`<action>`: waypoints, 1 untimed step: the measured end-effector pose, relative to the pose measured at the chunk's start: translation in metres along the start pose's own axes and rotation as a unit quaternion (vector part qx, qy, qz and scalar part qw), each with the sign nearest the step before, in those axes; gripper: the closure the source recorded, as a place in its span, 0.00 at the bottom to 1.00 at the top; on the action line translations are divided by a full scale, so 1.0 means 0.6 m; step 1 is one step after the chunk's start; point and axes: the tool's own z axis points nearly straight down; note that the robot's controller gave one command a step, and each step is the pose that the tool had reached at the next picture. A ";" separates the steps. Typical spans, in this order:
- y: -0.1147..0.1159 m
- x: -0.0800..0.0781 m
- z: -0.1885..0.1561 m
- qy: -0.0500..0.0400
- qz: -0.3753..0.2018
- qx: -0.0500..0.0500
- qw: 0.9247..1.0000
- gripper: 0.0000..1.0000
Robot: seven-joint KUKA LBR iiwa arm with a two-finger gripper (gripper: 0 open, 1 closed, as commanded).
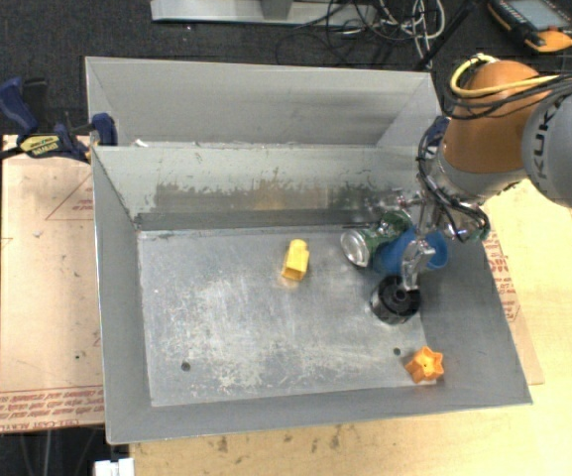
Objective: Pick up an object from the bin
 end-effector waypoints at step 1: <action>0.024 -0.017 0.045 -0.002 0.027 0.006 1.000 1.00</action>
Offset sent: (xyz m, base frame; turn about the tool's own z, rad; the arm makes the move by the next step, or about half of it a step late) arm 0.0000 0.0000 0.0000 0.0000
